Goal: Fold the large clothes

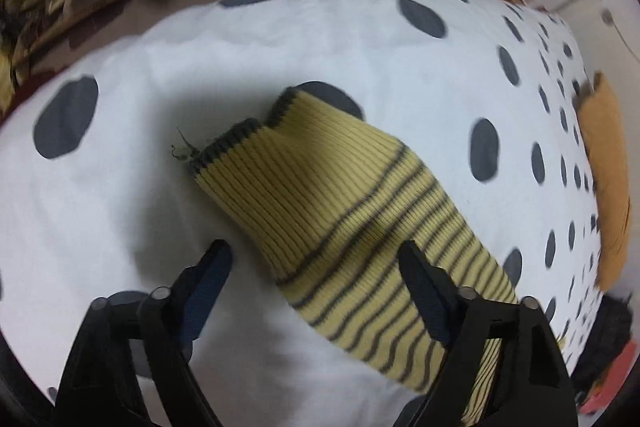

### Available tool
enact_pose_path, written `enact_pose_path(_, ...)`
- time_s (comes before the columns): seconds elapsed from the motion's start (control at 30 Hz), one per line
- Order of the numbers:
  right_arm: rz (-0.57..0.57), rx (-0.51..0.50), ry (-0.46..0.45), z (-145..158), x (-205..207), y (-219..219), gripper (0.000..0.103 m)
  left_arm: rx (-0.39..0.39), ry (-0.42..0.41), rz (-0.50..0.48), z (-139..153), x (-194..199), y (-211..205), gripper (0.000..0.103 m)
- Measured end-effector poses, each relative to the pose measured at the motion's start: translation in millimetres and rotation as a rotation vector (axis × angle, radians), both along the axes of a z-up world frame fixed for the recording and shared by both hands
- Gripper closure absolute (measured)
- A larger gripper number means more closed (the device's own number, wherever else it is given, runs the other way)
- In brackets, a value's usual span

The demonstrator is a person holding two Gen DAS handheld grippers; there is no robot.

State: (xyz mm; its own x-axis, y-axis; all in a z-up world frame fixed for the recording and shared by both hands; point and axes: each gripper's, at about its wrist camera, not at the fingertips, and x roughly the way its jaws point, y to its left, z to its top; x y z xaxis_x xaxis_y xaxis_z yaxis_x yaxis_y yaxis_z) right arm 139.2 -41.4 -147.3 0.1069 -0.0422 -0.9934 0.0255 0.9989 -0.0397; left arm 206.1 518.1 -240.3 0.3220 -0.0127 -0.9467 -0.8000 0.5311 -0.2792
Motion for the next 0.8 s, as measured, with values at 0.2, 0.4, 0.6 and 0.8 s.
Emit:
enact_pose_path(0.2, -0.039, -0.005, 0.011, -5.2, 3.6, -17.7, 0.000, 0.000, -0.076, 0.042, 2.4, -6.3, 11.0, 0.093)
enact_pose_path(0.4, -0.109, 0.032, -0.024, 5.3, 4.2, -49.0, 0.000, 0.061, -0.276, -0.119, 86.1, 8.8, -59.7, 0.093)
enact_pose_path(0.6, -0.234, 0.102, -0.097, 21.5, 9.9, -112.9, 0.000, -0.046, -0.407, -0.423, 140.2, 60.6, -245.2, 0.093)
enact_pose_path(0.8, -0.366, 0.154, -0.192, 41.3, 3.0, -207.6, 0.000, -0.201, -0.353, -0.747, 105.6, 92.8, -474.1, 0.093)
